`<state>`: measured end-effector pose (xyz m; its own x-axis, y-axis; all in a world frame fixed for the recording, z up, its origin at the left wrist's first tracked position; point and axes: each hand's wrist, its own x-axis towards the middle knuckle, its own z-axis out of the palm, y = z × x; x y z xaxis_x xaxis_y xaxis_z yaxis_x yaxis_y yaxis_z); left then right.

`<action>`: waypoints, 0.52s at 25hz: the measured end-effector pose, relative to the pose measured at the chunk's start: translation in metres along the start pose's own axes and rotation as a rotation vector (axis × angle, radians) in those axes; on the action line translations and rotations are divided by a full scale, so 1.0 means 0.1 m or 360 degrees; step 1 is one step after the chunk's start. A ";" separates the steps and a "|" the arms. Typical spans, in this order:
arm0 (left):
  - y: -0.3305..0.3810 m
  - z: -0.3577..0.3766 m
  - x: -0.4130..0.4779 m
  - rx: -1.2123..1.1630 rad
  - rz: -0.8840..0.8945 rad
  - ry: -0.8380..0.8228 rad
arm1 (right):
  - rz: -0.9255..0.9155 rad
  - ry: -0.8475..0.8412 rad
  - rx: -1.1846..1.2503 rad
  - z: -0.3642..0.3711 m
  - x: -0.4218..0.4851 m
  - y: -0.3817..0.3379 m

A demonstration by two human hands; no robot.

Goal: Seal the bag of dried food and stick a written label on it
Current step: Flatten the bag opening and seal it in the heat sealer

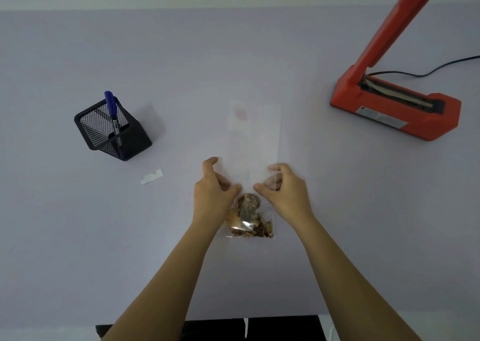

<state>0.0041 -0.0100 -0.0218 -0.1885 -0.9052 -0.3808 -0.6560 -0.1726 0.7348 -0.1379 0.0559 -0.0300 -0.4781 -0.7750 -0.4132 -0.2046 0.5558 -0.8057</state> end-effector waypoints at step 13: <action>0.03 0.05 0.18 0.0522 0.0373 -0.0147 | -0.0219 0.0042 -0.0541 0.01 0.12 -0.04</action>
<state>-0.0052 -0.0248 -0.0294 -0.4156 -0.8640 -0.2843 -0.7829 0.1807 0.5953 -0.1422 0.0437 -0.0324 -0.4475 -0.8438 -0.2962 -0.5385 0.5187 -0.6641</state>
